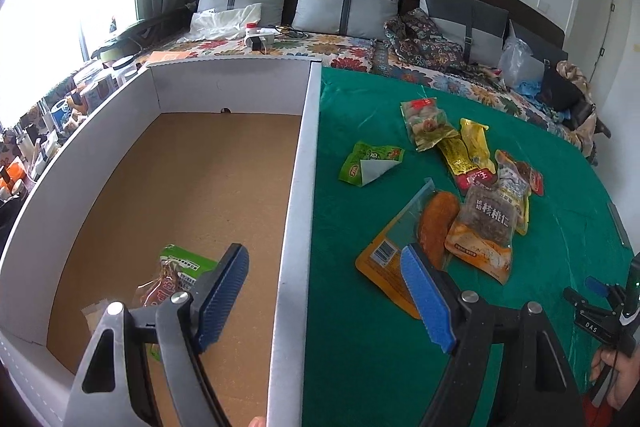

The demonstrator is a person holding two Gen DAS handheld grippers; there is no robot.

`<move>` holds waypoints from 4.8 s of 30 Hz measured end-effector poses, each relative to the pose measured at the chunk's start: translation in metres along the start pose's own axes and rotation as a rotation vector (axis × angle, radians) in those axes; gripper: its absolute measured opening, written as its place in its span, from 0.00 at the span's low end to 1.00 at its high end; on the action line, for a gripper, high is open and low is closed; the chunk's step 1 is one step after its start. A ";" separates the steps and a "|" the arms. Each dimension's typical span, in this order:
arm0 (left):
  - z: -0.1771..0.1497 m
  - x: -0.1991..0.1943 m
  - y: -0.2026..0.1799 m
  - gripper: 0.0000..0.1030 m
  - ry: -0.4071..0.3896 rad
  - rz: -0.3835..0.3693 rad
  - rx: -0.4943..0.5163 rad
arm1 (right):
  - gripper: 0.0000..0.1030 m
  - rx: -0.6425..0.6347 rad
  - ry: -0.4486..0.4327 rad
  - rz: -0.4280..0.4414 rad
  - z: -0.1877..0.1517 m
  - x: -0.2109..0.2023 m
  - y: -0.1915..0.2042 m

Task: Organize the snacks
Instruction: 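Carry both packs into the white box and open both tools, then move the left tool back over the snacks toward the sausage pack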

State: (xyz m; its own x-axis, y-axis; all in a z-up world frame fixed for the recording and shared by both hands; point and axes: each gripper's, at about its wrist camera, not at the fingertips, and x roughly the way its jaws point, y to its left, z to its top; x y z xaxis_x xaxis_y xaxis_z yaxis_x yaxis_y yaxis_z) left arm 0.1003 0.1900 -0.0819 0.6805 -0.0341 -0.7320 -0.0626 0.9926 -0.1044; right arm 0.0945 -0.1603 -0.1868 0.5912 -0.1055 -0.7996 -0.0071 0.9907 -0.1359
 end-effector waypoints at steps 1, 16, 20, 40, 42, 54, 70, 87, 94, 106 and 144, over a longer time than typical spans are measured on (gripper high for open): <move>0.000 0.000 -0.001 0.76 0.001 -0.003 0.000 | 0.71 0.006 -0.006 -0.002 -0.002 0.000 -0.003; -0.015 -0.003 -0.034 0.76 0.020 -0.029 0.126 | 0.78 0.060 -0.045 -0.001 -0.008 0.003 -0.024; -0.017 0.007 -0.043 0.77 0.043 0.021 0.164 | 0.82 0.096 -0.031 0.019 -0.009 0.006 -0.030; 0.010 0.036 -0.033 0.78 -0.008 0.201 0.000 | 0.85 0.128 -0.023 0.036 -0.011 0.006 -0.034; 0.009 0.037 -0.043 0.78 -0.028 0.255 0.076 | 0.85 0.128 -0.023 0.037 -0.011 0.006 -0.034; 0.059 0.072 0.022 0.88 -0.035 0.372 -0.054 | 0.86 0.132 -0.023 0.043 -0.011 0.006 -0.035; 0.038 0.035 -0.010 0.88 -0.041 0.222 0.025 | 0.86 0.133 -0.023 0.043 -0.011 0.005 -0.035; 0.035 0.116 -0.118 1.00 0.241 -0.210 0.310 | 0.86 0.134 -0.024 0.044 -0.012 0.005 -0.035; 0.029 0.163 -0.098 1.00 0.338 -0.174 0.230 | 0.86 0.134 -0.024 0.044 -0.012 0.005 -0.035; 0.012 0.177 -0.122 1.00 0.293 -0.180 0.383 | 0.86 0.135 -0.024 0.044 -0.012 0.005 -0.035; 0.015 0.180 -0.128 1.00 0.265 -0.205 0.430 | 0.86 0.136 -0.024 0.043 -0.012 0.005 -0.035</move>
State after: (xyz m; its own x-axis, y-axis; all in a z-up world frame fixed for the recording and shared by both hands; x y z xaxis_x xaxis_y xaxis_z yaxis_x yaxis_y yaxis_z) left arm 0.2418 0.0586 -0.1905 0.4364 -0.2048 -0.8762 0.3939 0.9190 -0.0186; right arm 0.0882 -0.1964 -0.1933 0.6119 -0.0623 -0.7885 0.0753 0.9970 -0.0204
